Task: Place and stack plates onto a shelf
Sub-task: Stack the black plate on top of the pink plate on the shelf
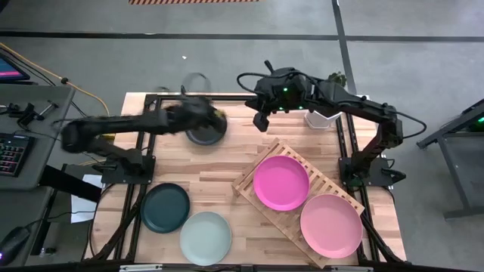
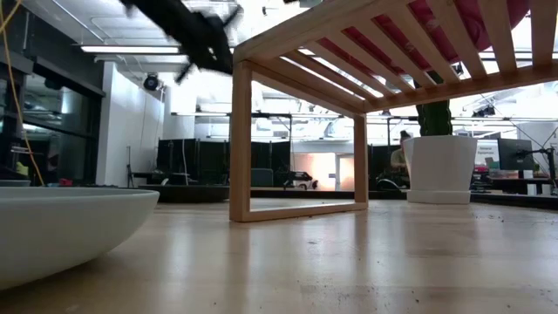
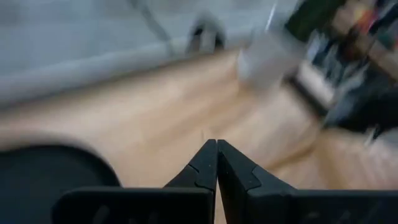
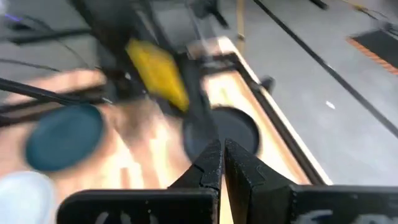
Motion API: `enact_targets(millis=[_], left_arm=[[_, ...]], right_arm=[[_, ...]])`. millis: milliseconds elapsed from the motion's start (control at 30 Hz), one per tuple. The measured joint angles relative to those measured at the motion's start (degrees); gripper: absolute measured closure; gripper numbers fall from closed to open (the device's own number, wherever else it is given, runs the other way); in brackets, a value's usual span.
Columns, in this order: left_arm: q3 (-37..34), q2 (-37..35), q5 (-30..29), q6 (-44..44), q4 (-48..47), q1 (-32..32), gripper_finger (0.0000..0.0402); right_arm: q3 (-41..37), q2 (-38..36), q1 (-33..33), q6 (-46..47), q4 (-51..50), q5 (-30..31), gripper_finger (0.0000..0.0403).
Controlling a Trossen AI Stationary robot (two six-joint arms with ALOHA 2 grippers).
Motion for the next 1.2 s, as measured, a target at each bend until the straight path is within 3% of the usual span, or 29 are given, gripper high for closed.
enact_targets(millis=[133,267,433,533,733,933,1033,1200], left_arm=[[0.1,-15.5,-2.5,7.8,-0.5,0.2,0.0401],[0.1,-27.1,-4.9,8.8,-1.8,-1.8,0.0401],[0.1,-35.1,-9.6,8.9,-2.8,-5.1,0.0401],[0.0,-36.2,-11.8,8.9,-3.0,-6.2,0.0401],[0.0,-35.0,-11.7,8.3,-3.0,-6.9,0.0401],[0.0,-32.8,-8.3,6.1,-3.1,-6.9,0.0401],[0.0,-32.4,-7.3,5.8,-2.9,-6.9,0.0401],[0.0,-32.5,-7.1,4.5,-2.8,-6.9,0.0401]], right_arm=[[-6.0,0.3,-0.2,-0.5,3.1,4.9,0.0403],[-18.0,0.4,-1.1,4.7,13.0,1.4,0.0403],[-34.0,0.6,-1.1,20.5,36.1,-6.7,0.0401],[-37.3,0.8,-1.0,24.5,40.7,-6.9,0.0382],[-32.8,6.0,-1.2,25.4,37.8,0.0,0.0285],[-24.0,17.3,-1.2,29.0,36.4,7.9,0.0192],[-19.5,22.3,-2.0,34.1,36.0,9.1,0.0167],[-10.0,31.5,-3.1,36.4,30.7,9.3,0.0160]])
